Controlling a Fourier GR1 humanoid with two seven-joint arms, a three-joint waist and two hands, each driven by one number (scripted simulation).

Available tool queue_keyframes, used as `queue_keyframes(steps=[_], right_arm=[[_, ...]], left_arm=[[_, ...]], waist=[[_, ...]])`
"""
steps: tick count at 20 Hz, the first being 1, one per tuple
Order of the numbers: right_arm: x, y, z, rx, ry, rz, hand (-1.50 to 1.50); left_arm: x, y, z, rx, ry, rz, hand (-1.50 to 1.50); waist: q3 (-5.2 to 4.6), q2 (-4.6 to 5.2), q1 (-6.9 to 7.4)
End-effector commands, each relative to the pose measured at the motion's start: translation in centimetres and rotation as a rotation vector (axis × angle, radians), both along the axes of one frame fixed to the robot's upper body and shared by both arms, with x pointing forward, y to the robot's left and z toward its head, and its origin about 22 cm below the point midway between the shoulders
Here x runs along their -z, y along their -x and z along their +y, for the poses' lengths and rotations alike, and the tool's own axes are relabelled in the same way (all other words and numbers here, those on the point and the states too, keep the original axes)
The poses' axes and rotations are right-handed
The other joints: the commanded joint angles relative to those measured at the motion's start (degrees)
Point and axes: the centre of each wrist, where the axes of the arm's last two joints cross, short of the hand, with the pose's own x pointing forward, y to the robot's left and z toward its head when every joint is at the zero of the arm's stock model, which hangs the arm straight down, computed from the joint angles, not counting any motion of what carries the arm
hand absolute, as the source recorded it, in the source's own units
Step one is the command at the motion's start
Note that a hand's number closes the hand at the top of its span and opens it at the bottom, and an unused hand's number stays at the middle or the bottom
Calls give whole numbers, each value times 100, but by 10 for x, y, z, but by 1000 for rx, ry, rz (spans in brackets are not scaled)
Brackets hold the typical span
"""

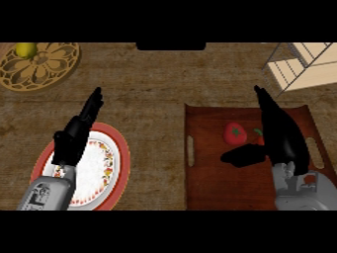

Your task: Pick the tomato from the tray and place it in the tiered shelf

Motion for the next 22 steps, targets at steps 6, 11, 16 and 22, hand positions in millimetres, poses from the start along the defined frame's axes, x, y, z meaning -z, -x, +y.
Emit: queue_keyframes(steps=[6,11,16,22], right_arm=[[11,-10,11,54,25,71,-150],[18,-18,-16,64,29,101,-150],[45,-14,13,45,61,118,-150],[30,-13,-4,83,70,121,-150]], left_arm=[[6,-6,15,-2,1,11,0],[8,7,-20,22,23,-1,0],[7,2,3,18,8,6,0],[-12,-4,17,-10,-4,-5,0]], waist=[[-1,3,-4],[0,1,-1],[0,3,-2],[0,-3,-8]])
